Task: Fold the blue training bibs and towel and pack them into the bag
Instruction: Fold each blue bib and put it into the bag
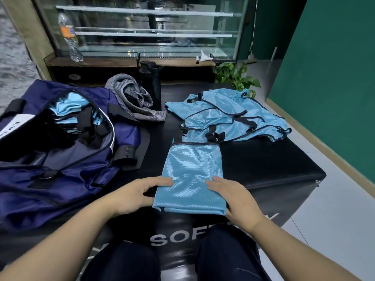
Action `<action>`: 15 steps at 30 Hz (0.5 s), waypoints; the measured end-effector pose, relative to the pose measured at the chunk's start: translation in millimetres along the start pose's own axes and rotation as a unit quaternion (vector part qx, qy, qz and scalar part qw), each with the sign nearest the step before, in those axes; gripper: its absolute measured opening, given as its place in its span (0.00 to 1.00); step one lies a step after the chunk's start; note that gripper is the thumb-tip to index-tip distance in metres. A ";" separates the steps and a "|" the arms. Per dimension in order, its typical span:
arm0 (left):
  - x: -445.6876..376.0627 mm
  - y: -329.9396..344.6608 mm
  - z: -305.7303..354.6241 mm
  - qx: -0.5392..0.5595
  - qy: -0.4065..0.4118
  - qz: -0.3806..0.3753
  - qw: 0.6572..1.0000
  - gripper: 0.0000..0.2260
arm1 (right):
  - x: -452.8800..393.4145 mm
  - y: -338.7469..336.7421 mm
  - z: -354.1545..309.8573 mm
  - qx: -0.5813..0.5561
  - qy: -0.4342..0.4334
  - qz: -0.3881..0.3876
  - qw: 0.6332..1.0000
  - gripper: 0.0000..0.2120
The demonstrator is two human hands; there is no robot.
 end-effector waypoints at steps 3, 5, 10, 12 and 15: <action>-0.6 -5.2 -2.8 -0.023 0.003 0.039 0.999 0.25 | -2.1 -8.0 12.6 -0.086 0.120 0.020 0.989 0.18; -3.2 -10.3 -3.4 -0.107 0.014 0.066 0.992 0.29 | -4.2 -11.1 17.7 -0.139 0.182 0.016 0.973 0.10; -6.3 -17.0 0.0 -0.171 0.006 0.184 0.968 0.14 | -14.3 -10.1 26.6 -0.222 0.302 -0.018 0.927 0.13; -5.2 -17.3 2.2 -0.181 -0.009 0.211 0.960 0.15 | -15.4 -8.4 27.3 -0.241 0.324 -0.032 0.914 0.17; -0.9 -15.6 10.1 -0.196 -0.031 0.226 0.954 0.20 | -17.5 -10.4 26.0 -0.255 0.339 -0.033 0.905 0.17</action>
Point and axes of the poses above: each hand's wrist, its own x-axis away from the middle knuckle, its own y-axis out of the palm, z = x × y, the point moved 9 cm from there along -x, towards the middle knuckle, and after that the axes turned 15 degrees about y, right-handed, at the moved point
